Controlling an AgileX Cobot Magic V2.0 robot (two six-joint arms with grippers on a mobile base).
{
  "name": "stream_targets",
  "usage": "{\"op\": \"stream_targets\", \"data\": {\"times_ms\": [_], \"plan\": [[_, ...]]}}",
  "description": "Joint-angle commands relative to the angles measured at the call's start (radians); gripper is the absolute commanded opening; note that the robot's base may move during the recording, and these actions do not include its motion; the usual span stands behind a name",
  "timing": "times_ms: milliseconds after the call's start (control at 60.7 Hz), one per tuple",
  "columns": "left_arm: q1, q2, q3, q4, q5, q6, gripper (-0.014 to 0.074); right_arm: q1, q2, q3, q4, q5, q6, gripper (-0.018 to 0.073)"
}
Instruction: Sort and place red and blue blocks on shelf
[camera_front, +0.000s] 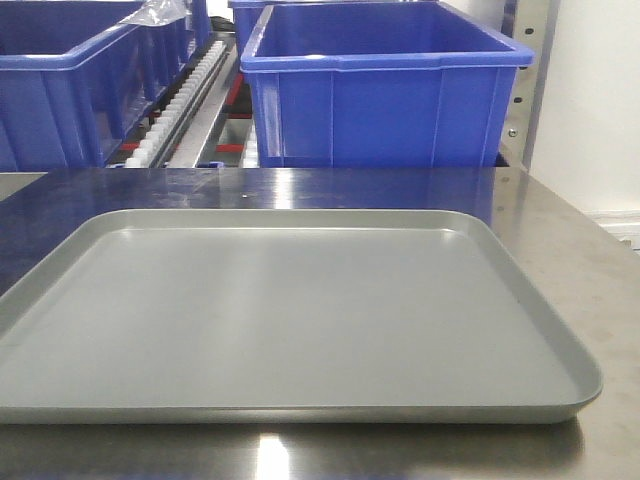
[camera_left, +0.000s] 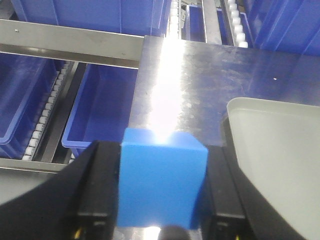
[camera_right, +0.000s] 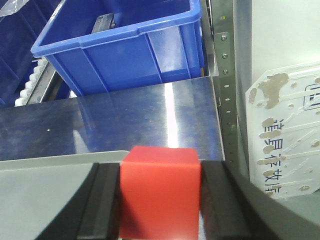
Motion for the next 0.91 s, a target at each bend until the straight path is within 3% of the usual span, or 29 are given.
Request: {"op": "stream_targets", "data": {"times_ms": [0, 890], "plan": [[-0.002, 0.006, -0.027, 0.01, -0.076, -0.003, 0.0133, -0.004, -0.002, -0.027, -0.003, -0.092, -0.009, 0.0055], [-0.002, 0.006, -0.027, 0.01, -0.076, -0.003, 0.0133, -0.004, -0.002, -0.027, -0.003, -0.092, -0.009, 0.0055]]}}
